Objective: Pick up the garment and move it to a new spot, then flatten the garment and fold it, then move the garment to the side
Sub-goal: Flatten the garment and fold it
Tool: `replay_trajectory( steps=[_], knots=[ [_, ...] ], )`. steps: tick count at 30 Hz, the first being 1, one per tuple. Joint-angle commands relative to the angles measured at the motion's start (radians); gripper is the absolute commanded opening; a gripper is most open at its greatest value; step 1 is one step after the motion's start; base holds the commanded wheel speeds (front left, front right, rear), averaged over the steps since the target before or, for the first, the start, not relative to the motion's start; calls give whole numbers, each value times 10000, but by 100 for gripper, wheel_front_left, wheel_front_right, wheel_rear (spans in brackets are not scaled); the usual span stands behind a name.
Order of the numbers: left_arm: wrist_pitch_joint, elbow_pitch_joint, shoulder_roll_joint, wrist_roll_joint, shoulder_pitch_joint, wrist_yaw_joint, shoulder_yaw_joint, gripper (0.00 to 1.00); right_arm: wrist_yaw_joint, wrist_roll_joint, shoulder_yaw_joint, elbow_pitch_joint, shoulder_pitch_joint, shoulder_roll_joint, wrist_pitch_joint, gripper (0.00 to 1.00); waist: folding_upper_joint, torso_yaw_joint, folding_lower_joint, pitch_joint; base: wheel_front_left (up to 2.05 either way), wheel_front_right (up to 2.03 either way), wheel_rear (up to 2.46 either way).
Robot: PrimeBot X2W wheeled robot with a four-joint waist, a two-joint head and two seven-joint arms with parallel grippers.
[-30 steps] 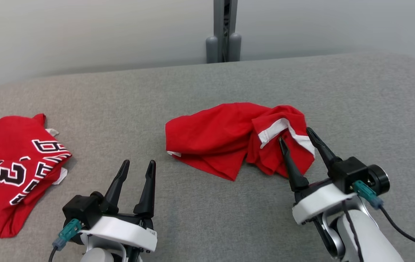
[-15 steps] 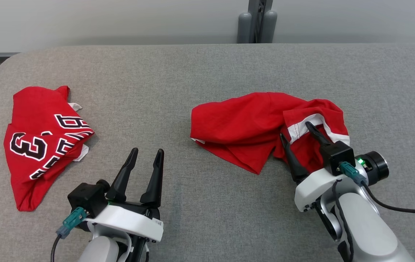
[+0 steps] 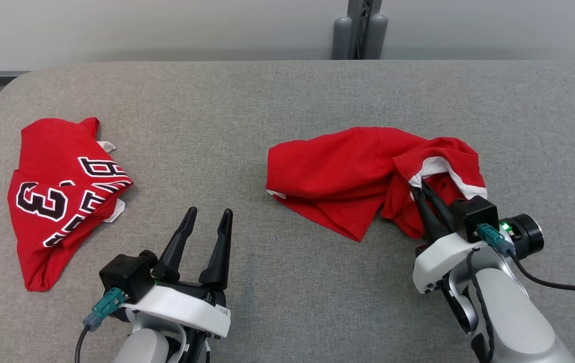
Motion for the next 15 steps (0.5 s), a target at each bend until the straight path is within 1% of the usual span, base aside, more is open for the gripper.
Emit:
replay_trajectory(
  steps=[1, 8, 15],
  knots=[
    [-34, -7, 43, -65, -36, -3, 0, 100, 19, 54, -30, 34, -77, -54, -6, 0, 0, -11, 0, 1, 0, 0, 0],
    [-34, 35, 42, -69, -83, 25, 27, 100, 20, 330, -180, -278, 30, -59, -4, 0, 0, -85, 0, -81, 0, 0, 0],
    [-34, 14, 41, -190, 167, 66, 72, 100, 20, 534, -697, -1203, 166, -51, -6, 0, 0, -332, 0, -543, 0, 0, 0]
  ],
)
